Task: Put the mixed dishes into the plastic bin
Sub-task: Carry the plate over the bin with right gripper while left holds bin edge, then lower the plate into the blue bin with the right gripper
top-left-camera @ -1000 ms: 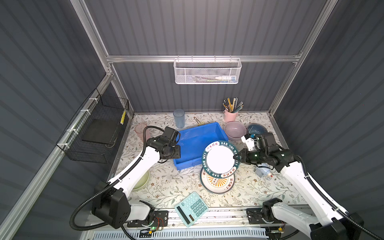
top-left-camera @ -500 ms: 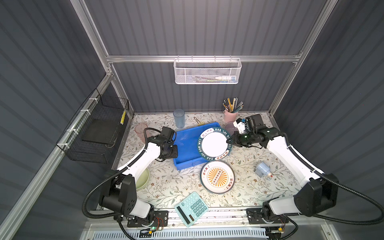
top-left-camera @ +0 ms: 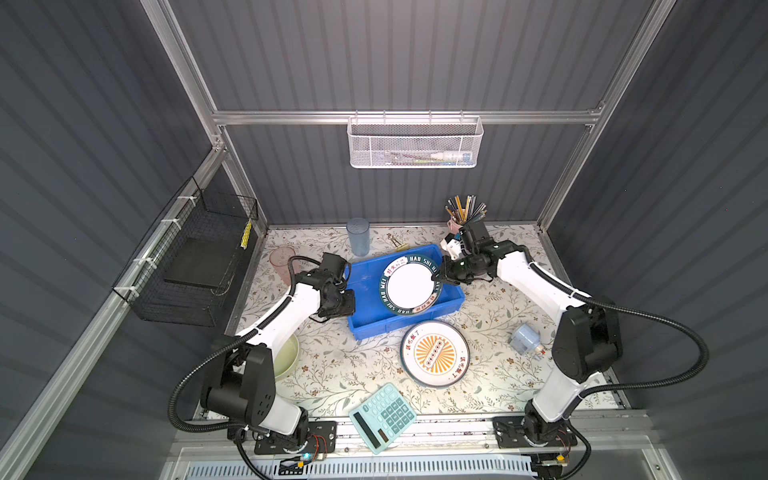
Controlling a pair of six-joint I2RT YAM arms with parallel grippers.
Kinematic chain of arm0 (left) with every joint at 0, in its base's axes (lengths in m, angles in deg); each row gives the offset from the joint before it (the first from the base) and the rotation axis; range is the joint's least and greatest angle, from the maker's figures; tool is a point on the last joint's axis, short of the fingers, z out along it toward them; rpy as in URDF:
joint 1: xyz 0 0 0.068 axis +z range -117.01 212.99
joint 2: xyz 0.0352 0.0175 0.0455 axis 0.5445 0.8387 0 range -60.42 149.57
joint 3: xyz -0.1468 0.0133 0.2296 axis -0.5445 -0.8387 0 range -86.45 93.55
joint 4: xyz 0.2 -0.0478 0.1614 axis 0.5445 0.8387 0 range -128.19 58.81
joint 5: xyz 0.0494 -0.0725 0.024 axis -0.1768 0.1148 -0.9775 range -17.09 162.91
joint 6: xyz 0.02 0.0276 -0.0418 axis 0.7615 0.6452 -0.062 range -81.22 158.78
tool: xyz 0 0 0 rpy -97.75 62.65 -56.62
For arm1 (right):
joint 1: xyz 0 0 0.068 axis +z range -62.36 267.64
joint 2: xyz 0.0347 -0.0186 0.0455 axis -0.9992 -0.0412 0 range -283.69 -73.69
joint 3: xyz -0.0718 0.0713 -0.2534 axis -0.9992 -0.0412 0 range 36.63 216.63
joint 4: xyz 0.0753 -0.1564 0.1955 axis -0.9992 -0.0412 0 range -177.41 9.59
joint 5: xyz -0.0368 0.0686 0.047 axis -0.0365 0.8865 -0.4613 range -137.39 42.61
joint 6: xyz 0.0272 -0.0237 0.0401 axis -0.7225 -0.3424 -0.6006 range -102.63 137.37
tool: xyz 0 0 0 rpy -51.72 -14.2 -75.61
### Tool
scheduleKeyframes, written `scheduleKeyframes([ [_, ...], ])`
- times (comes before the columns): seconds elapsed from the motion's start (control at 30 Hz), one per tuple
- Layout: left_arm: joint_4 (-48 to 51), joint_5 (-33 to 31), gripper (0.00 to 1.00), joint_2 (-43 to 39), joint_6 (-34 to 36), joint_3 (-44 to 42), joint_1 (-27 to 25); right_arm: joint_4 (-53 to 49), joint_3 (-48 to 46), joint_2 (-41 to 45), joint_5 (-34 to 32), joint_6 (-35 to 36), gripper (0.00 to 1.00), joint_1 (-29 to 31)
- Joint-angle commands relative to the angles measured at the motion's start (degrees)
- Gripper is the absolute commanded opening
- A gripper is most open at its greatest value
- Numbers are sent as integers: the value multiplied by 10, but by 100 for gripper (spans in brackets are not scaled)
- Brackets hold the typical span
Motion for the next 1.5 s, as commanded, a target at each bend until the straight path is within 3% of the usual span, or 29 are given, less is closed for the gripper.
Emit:
scheduleKeyframes([
  [0.0, 6, 18, 34, 7, 2, 1, 1, 22, 44, -23, 10, 13, 0, 12],
  [0.37, 9, -8, 32, -2, -10, -3, 2, 26, 106, -109, 16, 28, 0, 38],
  [1.47, -19, -29, 32, -5, -10, -22, 5, 119, 88, -200, 16, -46, 0, 99],
])
